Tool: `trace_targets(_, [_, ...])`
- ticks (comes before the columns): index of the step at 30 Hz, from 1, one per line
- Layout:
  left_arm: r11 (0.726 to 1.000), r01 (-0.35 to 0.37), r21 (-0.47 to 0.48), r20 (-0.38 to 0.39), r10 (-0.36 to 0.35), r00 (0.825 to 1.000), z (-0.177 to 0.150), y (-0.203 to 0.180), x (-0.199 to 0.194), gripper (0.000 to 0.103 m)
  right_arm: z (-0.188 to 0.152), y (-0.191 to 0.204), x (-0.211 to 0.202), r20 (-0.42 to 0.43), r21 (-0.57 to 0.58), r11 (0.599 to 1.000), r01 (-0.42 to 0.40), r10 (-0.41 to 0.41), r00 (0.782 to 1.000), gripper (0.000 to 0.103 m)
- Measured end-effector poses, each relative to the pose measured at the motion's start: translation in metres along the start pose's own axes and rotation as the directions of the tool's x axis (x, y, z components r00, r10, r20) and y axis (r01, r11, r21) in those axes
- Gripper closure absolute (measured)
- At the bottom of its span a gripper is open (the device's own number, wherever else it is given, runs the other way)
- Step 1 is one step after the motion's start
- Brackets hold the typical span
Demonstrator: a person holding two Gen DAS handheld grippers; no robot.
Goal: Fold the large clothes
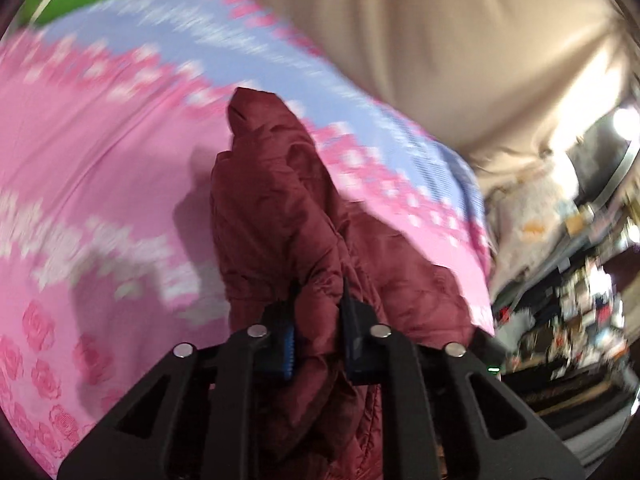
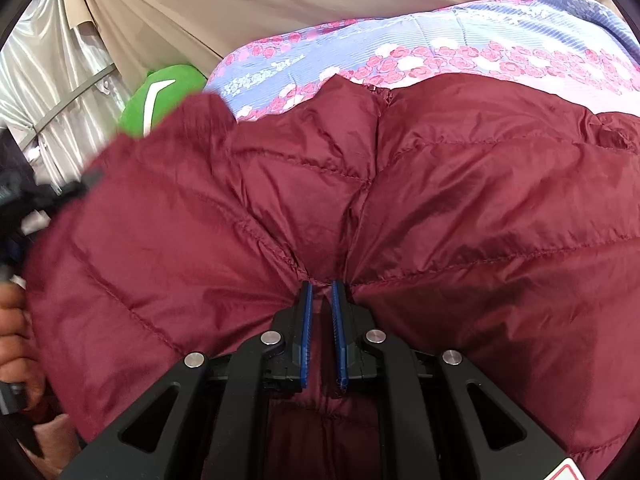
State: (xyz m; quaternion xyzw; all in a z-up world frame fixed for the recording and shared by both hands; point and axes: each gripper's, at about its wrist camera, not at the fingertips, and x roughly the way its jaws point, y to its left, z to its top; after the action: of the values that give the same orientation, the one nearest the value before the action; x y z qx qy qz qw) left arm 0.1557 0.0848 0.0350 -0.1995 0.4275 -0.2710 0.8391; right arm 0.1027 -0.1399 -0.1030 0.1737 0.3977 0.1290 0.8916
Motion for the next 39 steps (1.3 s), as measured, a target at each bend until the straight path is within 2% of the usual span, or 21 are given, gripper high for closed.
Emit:
trace_targets(4, [0.983, 0.118, 0.140, -0.017, -0.117, 0.993, 0.002, -0.073, 0.004, 0.092, -0.002, -0.004, -0.014, 0.011, 0.026, 0.999, -0.025, 0.025, 1.000, 0.090])
trace_targets(7, [0.946, 0.207, 0.250, -0.081, -0.193, 0.978, -0.005, -0.135, 0.019, 0.092, -0.005, -0.014, -0.029, 0.027, 0.067, 0.996, -0.067, 0.065, 0.998, 0.088])
trace_targets(10, [0.899, 0.266, 0.348, -0.159, -0.223, 0.962, -0.023, -0.192, 0.043, 0.092, -0.011, -0.030, -0.052, 0.064, 0.117, 0.988, -0.104, 0.097, 0.993, 0.088])
trace_targets(13, [0.860, 0.273, 0.432, -0.203, -0.202, 0.958, -0.048, -0.243, 0.074, 0.092, -0.025, -0.064, -0.089, 0.123, 0.217, 0.964, -0.154, 0.129, 0.984, 0.088])
trace_targets(17, [0.831, 0.274, 0.484, -0.280, -0.149, 0.948, -0.090, -0.285, 0.118, 0.092, -0.056, -0.109, -0.155, 0.193, 0.295, 0.952, -0.084, 0.027, 0.981, 0.087])
trace_targets(21, [0.816, 0.282, 0.504, -0.401, -0.068, 0.914, -0.142, -0.302, 0.173, 0.084, -0.086, -0.143, -0.216, 0.251, 0.377, 0.926, 0.009, -0.111, 0.962, 0.085])
trace_targets(22, [0.813, 0.271, 0.516, -0.404, -0.048, 0.913, -0.155, -0.303, 0.183, 0.079, -0.090, -0.148, -0.229, 0.263, 0.388, 0.921, 0.033, -0.145, 0.954, 0.084])
trace_targets(24, [0.793, 0.241, 0.560, -0.388, -0.007, 0.922, -0.174, -0.305, 0.195, 0.074, -0.093, -0.151, -0.257, 0.300, 0.385, 0.920, 0.071, -0.197, 0.933, 0.081])
trace_targets(25, [0.808, 0.248, 0.534, -0.375, -0.037, 0.926, -0.175, -0.302, 0.195, 0.068, -0.090, -0.149, -0.261, 0.281, 0.380, 0.920, 0.096, -0.214, 0.936, 0.082])
trace_targets(27, [0.834, 0.250, 0.493, -0.377, -0.055, 0.925, -0.172, -0.301, 0.191, 0.065, -0.083, -0.141, -0.269, 0.266, 0.325, 0.935, 0.143, -0.235, 0.935, 0.081])
trace_targets(29, [0.839, 0.251, 0.482, -0.366, -0.067, 0.928, -0.159, -0.301, 0.177, 0.064, -0.076, -0.136, -0.276, 0.283, 0.288, 0.940, 0.184, -0.268, 0.921, 0.064])
trace_targets(30, [0.842, 0.272, 0.467, -0.363, -0.099, 0.927, -0.151, -0.298, 0.164, 0.059, -0.075, -0.135, -0.281, 0.297, 0.279, 0.938, 0.208, -0.290, 0.910, 0.051])
trace_targets(32, [0.857, 0.288, 0.428, -0.332, -0.147, 0.932, -0.132, -0.291, 0.139, 0.051, -0.074, -0.138, -0.287, 0.315, 0.265, 0.940, 0.217, -0.297, 0.902, 0.050])
trace_targets(35, [0.873, 0.282, 0.398, -0.220, -0.207, 0.953, -0.097, -0.275, 0.090, 0.043, -0.070, -0.135, -0.299, 0.346, 0.266, 0.948, 0.177, -0.265, 0.900, 0.050])
trace_targets(36, [0.879, 0.267, 0.395, -0.174, -0.213, 0.961, -0.087, -0.267, 0.074, 0.036, -0.067, -0.132, -0.302, 0.356, 0.255, 0.954, 0.157, -0.244, 0.902, 0.050])
trace_targets(38, [0.889, 0.243, 0.387, -0.093, -0.225, 0.970, -0.072, -0.252, 0.048, 0.026, -0.061, -0.122, -0.302, 0.375, 0.226, 0.967, 0.120, -0.200, 0.905, 0.045])
trace_targets(39, [0.897, 0.210, 0.389, -0.055, -0.205, 0.977, -0.067, -0.242, 0.037, 0.023, -0.055, -0.117, -0.301, 0.383, 0.210, 0.972, 0.108, -0.183, 0.905, 0.040])
